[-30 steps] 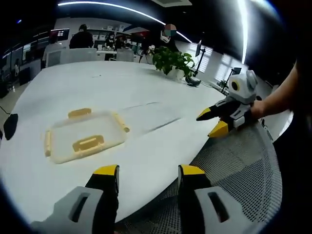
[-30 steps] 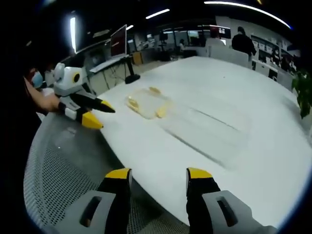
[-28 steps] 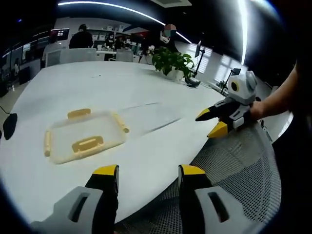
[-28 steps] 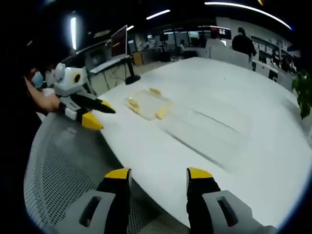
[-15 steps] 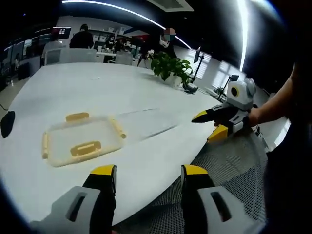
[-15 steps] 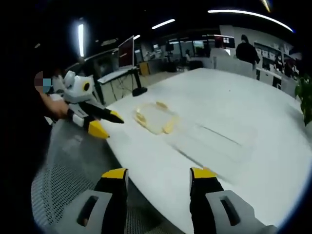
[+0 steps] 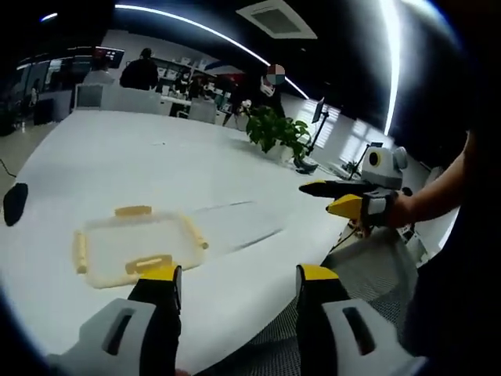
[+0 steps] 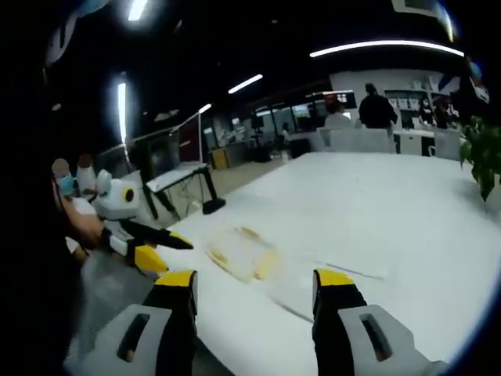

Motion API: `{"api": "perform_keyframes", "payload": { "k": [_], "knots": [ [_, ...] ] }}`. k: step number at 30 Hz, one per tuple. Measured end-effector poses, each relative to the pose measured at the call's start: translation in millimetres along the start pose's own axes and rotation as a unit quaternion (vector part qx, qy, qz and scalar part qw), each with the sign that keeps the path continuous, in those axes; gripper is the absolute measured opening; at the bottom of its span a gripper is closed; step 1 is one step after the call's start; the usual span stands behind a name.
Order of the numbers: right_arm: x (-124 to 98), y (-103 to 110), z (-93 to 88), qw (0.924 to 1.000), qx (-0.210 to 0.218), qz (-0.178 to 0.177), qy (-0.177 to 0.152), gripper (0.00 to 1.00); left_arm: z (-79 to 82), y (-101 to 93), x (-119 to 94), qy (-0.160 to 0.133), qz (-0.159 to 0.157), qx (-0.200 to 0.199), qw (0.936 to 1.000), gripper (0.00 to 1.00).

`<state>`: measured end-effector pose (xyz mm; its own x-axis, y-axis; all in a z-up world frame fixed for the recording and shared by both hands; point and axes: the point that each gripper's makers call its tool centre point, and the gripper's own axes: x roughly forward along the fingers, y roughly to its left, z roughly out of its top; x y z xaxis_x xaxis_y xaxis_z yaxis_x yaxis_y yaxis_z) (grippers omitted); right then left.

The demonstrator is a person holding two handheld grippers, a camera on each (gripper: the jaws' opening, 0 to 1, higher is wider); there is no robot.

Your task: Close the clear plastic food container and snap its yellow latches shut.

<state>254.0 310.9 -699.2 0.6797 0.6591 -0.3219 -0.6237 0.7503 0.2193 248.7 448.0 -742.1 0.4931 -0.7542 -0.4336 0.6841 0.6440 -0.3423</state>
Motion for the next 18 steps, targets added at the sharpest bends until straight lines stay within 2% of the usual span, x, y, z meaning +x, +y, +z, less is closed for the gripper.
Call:
{"api": "perform_keyframes", "payload": {
  "k": [3, 7, 18],
  "knots": [
    [6, 7, 7.6, 0.9999, 0.007, 0.005, -0.009, 0.58, 8.4, -0.4, 0, -0.006, -0.010, 0.003, 0.9999, 0.59],
    [14, 8, 13.2, 0.9997, 0.019, 0.006, -0.018, 0.58, 12.5, 5.7, 2, -0.003, -0.002, 0.011, 0.9999, 0.61],
    [33, 19, 27.7, 0.9994, 0.005, 0.025, -0.025, 0.57, 21.2, 21.2, 4, -0.004, 0.000, 0.011, 0.9999, 0.61]
  ]
}}
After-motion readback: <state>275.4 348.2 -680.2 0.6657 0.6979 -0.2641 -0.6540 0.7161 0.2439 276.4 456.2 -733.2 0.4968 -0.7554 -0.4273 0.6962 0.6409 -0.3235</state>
